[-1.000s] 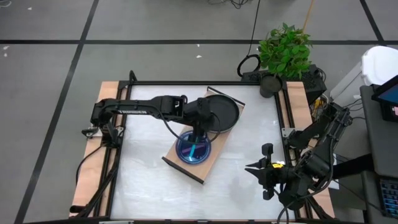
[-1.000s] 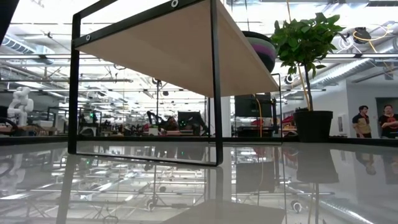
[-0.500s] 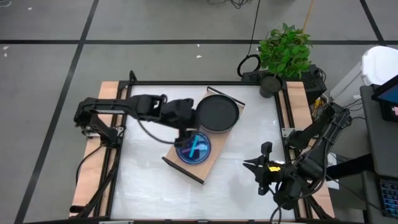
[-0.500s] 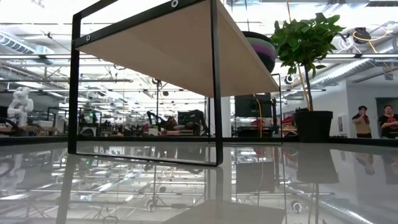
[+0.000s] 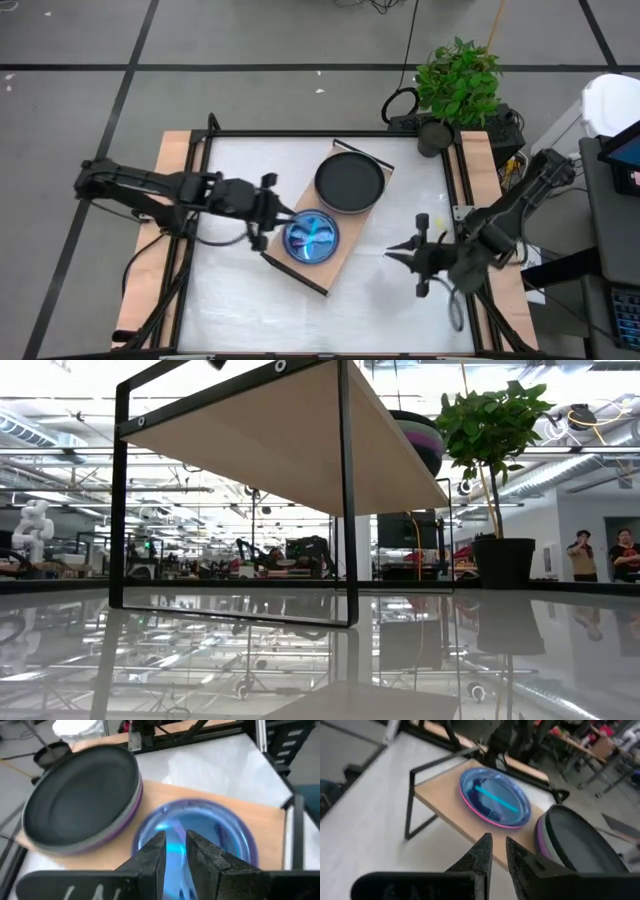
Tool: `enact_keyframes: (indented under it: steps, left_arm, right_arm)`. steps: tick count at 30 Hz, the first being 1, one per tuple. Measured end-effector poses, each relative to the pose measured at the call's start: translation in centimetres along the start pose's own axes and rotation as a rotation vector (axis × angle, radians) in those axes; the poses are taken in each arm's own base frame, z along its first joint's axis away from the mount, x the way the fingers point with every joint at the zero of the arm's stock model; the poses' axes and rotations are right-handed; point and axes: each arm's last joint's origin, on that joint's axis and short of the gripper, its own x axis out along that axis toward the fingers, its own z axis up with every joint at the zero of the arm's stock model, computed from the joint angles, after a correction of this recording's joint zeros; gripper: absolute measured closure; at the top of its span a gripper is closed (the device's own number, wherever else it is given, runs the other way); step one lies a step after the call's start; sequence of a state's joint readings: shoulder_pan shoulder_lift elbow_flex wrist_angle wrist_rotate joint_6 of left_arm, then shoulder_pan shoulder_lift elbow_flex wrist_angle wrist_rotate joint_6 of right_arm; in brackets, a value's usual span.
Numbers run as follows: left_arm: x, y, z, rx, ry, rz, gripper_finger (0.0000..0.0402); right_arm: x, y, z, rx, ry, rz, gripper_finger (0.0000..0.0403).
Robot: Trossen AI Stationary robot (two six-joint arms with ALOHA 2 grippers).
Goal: Place and stack plates onto a shelf
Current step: Return to Home Position
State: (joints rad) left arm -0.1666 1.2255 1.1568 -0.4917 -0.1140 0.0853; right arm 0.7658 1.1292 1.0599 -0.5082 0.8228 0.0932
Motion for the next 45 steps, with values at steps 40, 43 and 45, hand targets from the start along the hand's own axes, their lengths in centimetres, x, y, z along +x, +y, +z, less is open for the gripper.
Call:
enact_keyframes:
  steps: [40,43,45]
  left_arm:
    - [-0.7,-2.3,-16.8,0.001,-0.265,-0.031,0.0397]
    - [-0.6,-2.4,-17.8,-0.001,-0.310,-0.050,0.0398]
    - [-0.6,-2.5,-18.6,-0.009,-0.328,-0.050,0.0398]
  right_arm:
    - [-0.4,-3.5,-16.8,0.046,-0.245,0.128,0.0402]
    - [0.2,-3.2,-17.6,0.048,-0.280,0.136,0.0402]
    - [0.6,-3.1,-18.2,0.054,-0.286,0.121,0.0402]
